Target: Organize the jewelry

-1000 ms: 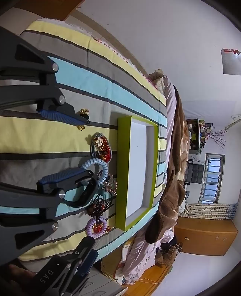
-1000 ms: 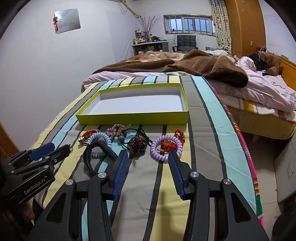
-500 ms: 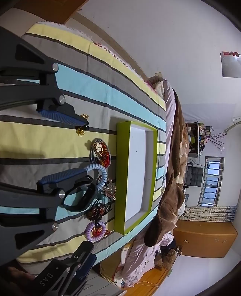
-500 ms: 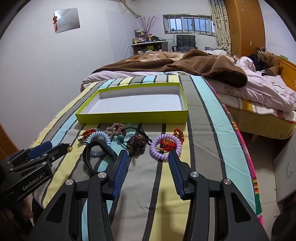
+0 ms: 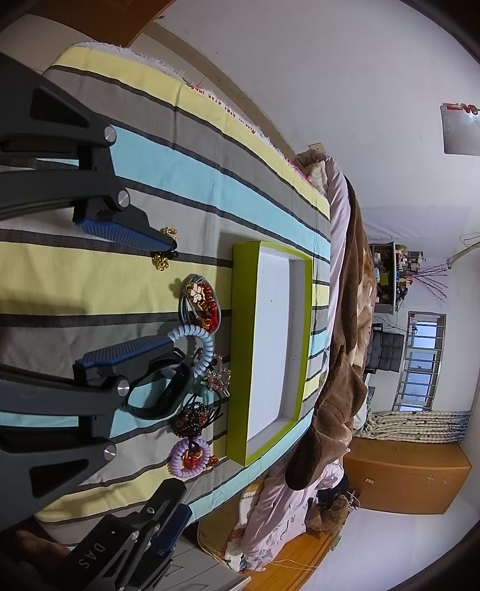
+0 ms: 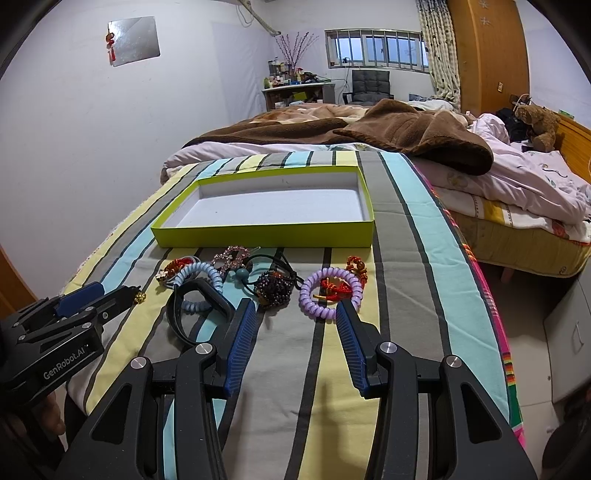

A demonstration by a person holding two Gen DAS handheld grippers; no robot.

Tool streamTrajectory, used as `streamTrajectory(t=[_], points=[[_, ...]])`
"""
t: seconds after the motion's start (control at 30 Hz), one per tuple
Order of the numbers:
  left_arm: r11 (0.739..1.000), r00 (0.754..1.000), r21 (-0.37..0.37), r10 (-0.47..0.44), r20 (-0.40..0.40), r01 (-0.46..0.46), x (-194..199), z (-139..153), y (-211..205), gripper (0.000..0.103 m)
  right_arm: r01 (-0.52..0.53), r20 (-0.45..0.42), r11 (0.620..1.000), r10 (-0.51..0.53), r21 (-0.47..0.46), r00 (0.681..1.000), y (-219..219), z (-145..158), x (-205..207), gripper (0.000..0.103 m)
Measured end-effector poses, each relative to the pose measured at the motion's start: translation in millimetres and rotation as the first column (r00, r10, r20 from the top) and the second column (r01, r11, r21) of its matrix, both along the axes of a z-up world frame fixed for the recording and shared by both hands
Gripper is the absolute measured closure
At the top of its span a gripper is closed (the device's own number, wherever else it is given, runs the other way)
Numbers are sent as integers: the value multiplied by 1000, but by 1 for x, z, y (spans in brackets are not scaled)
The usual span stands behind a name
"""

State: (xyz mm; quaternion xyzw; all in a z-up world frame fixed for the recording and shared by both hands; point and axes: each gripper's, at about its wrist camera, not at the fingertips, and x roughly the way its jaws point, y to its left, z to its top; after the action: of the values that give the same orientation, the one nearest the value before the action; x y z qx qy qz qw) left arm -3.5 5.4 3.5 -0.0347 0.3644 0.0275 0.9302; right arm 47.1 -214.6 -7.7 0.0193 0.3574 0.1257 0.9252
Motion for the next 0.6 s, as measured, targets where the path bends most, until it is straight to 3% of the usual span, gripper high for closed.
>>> streamTrajectory(t=[0.6], points=[[1000,1000,0,2,4,-2,0,1,0,53,0,2,1000,0,0,1000,0,1,-1,57]])
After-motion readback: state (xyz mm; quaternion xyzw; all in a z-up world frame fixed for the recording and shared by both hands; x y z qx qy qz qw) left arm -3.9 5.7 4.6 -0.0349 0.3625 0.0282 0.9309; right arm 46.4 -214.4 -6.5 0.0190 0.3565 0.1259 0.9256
